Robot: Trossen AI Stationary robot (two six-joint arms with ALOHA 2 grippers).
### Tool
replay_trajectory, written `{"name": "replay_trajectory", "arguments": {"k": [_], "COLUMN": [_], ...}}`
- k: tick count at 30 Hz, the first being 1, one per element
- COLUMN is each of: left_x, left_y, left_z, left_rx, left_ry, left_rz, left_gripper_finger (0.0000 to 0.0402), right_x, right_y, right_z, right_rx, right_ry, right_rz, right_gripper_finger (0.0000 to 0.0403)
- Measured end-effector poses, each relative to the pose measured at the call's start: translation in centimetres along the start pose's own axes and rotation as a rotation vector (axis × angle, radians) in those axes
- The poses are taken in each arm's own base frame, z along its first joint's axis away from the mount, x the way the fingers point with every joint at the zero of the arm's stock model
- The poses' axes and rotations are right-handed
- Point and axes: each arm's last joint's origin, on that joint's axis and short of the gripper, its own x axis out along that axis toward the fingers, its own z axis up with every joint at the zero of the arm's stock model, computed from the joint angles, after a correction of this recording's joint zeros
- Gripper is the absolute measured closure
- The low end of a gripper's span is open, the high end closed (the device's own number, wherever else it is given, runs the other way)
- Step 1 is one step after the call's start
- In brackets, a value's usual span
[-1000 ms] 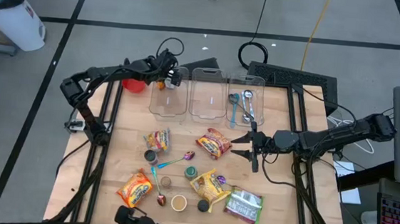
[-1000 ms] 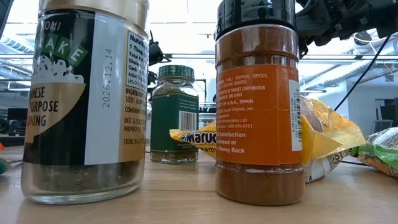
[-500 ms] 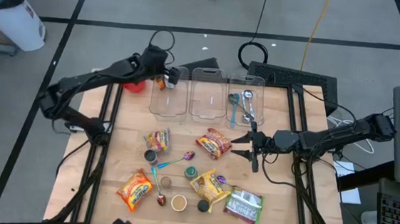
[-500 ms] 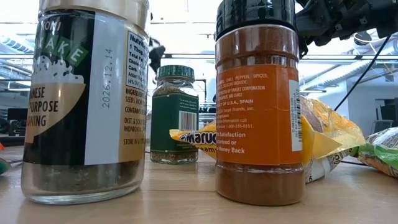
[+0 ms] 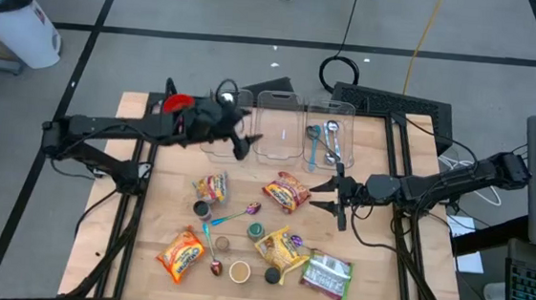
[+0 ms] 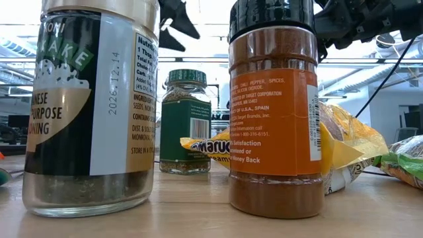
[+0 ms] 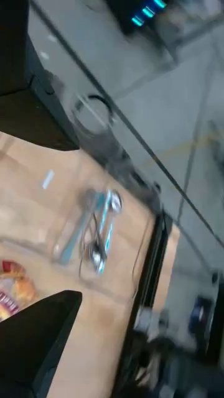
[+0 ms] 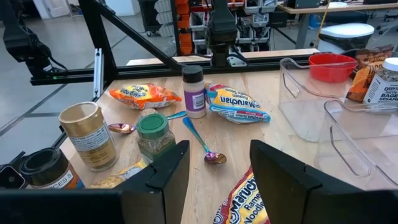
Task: Pick & Place Food Item
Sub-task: Put the red noodle pack into the middle transparent bin
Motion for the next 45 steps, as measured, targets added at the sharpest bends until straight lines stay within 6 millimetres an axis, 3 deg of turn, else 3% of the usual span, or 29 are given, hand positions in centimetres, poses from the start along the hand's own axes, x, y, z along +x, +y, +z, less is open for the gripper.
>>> {"name": "replay_trajectory", "arguments": {"k": [6,13,18,25,32,36,41,45], "left_x": [0.3,-2.1,-3.7,-3.9,-3.4,-3.4,-3.4,-3.4], "left_y": [-0.7,0.2,0.0,0.3,0.2,0.2,0.2,0.2], "left_z": [-2.9,-5.1,-5.4,-6.5,-6.8,-6.7,-6.7,-6.7], "left_rx": [0.025,0.024,0.039,0.002,-0.019,-0.021,-0.023,-0.026], "left_ry": [-0.016,-0.028,-0.204,-0.204,-0.180,-0.185,-0.186,-0.184], "left_rz": [-0.167,-0.264,-0.347,-0.333,-0.333,-0.334,-0.335,-0.335], "left_gripper_finger": [0.0007,0.0007,0.0007,0.0007,0.0007,0.0007,0.0007,0.0007], "right_x": [0.0,0.6,2.5,5.2,6.1,6.4,6.4,6.4], "right_y": [0.0,-0.2,-0.4,-1.0,-2.3,-2.8,-2.9,-2.9], "right_z": [-0.3,-1.0,-3.7,-7.1,-8.8,-9.7,-10.1,-10.0], "right_rx": [0.015,-0.032,-0.099,-0.126,-0.132,-0.133,-0.120,-0.117], "right_ry": [0.034,0.070,0.224,0.330,0.400,0.447,0.465,0.465], "right_rz": [-0.003,-0.092,-0.156,-0.210,-0.261,-0.277,-0.261,-0.258], "right_gripper_finger": [0.0243,0.0243,0.0243,0.0243,0.0242,0.0222,0.0187,0.0194]}}
